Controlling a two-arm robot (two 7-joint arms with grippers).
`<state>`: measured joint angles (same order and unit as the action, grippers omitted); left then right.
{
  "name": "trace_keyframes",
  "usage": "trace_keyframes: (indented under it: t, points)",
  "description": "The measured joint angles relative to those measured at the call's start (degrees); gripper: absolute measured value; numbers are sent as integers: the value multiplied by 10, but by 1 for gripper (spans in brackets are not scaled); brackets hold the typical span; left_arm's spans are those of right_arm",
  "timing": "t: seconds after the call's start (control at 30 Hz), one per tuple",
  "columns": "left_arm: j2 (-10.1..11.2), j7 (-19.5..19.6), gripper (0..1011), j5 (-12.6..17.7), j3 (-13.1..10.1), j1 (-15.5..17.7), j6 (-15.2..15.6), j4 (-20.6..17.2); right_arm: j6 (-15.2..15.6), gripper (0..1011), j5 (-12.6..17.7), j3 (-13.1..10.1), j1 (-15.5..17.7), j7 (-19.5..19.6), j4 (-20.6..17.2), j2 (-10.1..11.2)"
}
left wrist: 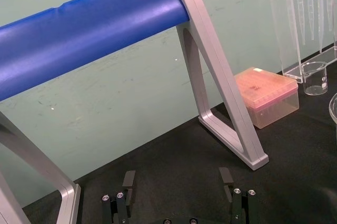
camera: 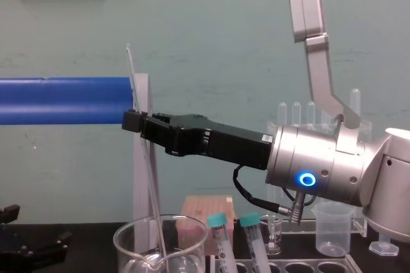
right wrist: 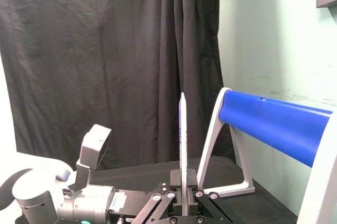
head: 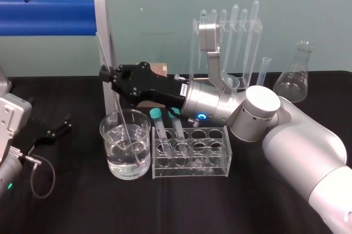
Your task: Hold the thermometer with one hand and immerse one end into the beaker, then reinsert it into the test tube rack.
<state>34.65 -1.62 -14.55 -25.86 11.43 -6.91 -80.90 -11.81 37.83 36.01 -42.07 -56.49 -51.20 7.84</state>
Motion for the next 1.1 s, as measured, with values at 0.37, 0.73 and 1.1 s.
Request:
trace_keyframes:
  t: [0.37, 0.73, 1.1]
  points:
    - [0, 0, 1008, 0, 0, 0, 0, 0, 3, 57, -3, 1, 3, 3, -4, 2]
    - [0, 0, 1008, 0, 0, 0, 0, 0, 5, 57, -3, 2, 6, 5, -8, 3]
    - [0, 0, 1008, 0, 0, 0, 0, 0, 4, 57, -2, 2, 6, 5, -6, 2]
